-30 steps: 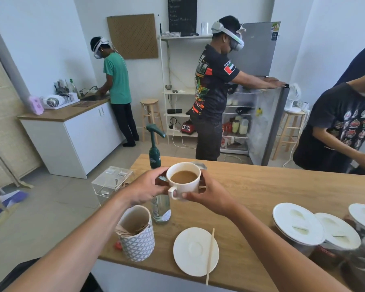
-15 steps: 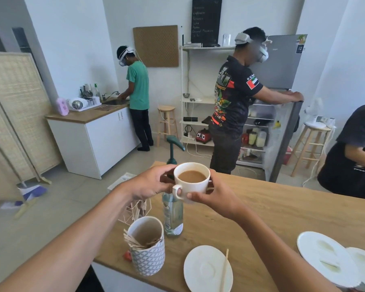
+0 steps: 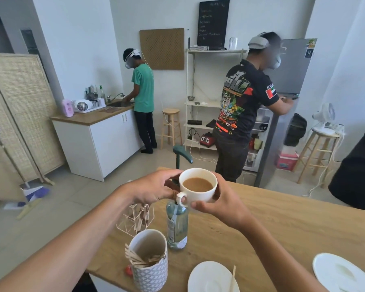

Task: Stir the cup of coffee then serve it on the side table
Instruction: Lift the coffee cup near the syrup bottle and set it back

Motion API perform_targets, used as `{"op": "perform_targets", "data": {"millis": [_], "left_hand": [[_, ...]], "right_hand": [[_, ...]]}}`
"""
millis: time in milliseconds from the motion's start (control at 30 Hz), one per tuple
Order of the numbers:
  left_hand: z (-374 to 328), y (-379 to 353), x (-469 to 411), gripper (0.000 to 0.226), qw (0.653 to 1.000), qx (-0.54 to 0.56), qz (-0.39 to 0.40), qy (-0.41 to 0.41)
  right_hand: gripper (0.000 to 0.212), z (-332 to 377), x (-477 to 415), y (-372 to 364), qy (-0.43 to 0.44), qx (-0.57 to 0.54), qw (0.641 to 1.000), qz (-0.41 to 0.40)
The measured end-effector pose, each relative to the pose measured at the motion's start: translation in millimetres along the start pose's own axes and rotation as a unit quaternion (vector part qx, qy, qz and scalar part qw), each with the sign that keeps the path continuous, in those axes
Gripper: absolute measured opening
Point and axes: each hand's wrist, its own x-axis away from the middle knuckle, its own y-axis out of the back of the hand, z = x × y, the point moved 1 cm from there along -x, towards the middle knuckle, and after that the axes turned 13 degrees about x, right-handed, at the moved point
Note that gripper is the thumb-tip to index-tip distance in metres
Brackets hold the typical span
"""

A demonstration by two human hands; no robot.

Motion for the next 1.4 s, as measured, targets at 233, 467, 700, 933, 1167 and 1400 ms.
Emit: {"op": "perform_targets", "data": {"millis": [233, 467, 700, 933, 1167, 1400], "left_hand": [[-61, 36, 5, 0.022, 0.990, -0.130, -0.018, 0.044], [-99, 31, -39, 0.029, 0.952, -0.227, -0.200, -0.048], [-64, 2, -68, 0.043, 0.918, -0.346, -0.195, 0.026], [-47, 1, -69, 0.036, 0.940, -0.190, -0.284, 0.028], [-43, 0, -67, 0.033, 0.946, -0.141, -0.287, 0.054], [-45, -1, -65, 0.041, 0.934, -0.207, -0.290, 0.036]], "right_hand": [[0.078, -2, -5, 4, 0.010, -0.015, 1.000, -0.010], [0.079, -1, -5, 7, 0.012, -0.002, 1.000, -0.002], [0.078, -4, -2, 7, 0.011, -0.004, 1.000, -0.013], [0.080, -5, -2, 7, 0.012, -0.001, 1.000, -0.014], [0.081, -4, -4, 1, 0.011, -0.013, 1.000, -0.020], [0.081, 0, -7, -7, 0.016, -0.017, 0.999, -0.028]]}}
